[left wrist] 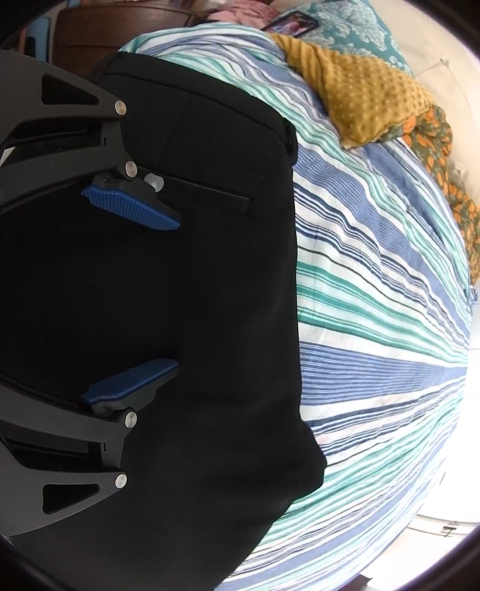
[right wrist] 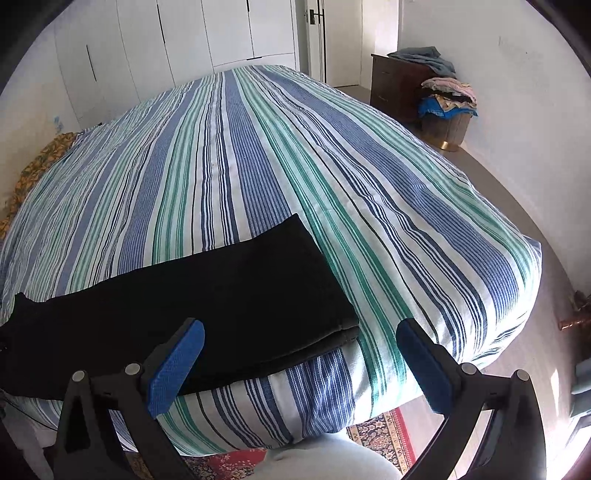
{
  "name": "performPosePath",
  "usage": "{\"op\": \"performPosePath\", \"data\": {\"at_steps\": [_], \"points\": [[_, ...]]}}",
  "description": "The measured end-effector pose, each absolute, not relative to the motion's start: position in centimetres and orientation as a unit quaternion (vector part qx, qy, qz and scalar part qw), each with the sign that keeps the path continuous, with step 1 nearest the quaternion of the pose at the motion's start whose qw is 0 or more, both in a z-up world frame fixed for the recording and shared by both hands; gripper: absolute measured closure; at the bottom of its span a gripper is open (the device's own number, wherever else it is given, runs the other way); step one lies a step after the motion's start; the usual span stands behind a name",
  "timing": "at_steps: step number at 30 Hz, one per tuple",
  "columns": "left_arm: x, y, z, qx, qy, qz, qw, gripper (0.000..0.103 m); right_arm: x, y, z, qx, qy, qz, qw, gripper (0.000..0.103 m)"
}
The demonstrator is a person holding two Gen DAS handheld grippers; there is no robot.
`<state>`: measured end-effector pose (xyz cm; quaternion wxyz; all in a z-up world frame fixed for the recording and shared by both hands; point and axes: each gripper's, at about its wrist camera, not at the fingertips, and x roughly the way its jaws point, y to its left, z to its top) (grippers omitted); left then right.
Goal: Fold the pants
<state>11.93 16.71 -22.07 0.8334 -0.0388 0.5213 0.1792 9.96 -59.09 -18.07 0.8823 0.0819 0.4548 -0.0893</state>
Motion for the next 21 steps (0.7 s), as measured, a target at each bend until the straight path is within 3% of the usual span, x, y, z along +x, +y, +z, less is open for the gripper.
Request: {"op": "performPosePath", "data": {"at_steps": [6, 15, 21], "points": [[9.9, 16.1, -19.6, -0.095, 0.506, 0.174, 0.84, 0.029, 10.2, -60.4, -18.7, 0.135, 0.466, -0.071, 0.872, 0.0], [7.1, 11.7, -17.9, -0.108, 0.504, 0.135, 0.846, 0.029, 9.8, -69.2, -20.1, 0.468, 0.395, 0.01, 0.791, 0.001], [7.3, 9.7, -18.2, -0.129, 0.512, 0.115, 0.841, 0.029, 9.4, -66.7, -21.9, 0.531, 0.428, 0.031, 0.731, 0.001]]}}
